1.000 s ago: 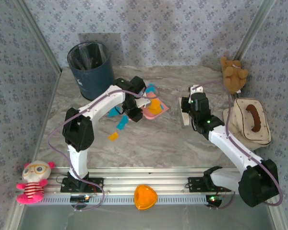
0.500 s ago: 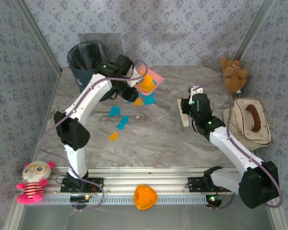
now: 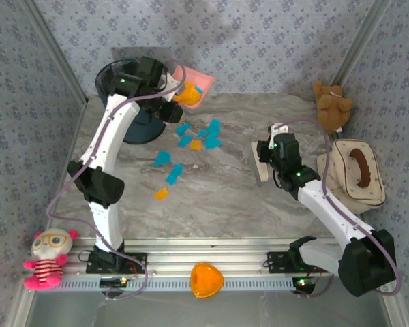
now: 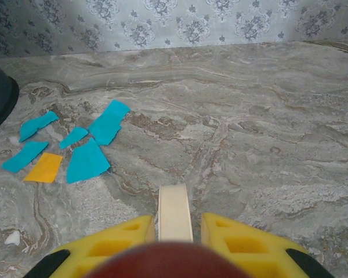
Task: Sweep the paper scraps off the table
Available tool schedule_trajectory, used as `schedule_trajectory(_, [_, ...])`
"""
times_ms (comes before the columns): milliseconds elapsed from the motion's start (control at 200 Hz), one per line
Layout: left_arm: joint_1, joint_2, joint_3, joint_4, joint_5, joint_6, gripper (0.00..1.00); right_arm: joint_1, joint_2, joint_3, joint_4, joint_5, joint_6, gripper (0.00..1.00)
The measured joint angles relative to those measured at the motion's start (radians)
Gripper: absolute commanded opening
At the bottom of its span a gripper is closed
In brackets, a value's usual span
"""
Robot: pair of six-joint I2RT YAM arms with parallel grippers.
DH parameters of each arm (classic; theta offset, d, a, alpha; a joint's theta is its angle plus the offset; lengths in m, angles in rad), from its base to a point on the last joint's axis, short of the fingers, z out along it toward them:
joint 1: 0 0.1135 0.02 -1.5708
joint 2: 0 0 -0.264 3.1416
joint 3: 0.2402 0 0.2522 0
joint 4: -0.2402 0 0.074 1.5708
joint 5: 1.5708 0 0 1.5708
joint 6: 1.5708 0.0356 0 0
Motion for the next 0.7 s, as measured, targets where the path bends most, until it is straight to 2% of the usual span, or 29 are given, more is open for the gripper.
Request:
schedule_trajectory(425, [0.167, 0.028, 0.103, 0.013, 0.189, -0.122, 0.0, -0.01, 0.0, 0.0, 0.0, -0.011, 0.0, 0.0])
schedule_trajectory(700, [0.238, 0.049, 0.11, 0.048, 0.294, -0.216, 0.0, -0.013, 0.0, 0.0, -0.001, -0.022, 0.006, 0.0])
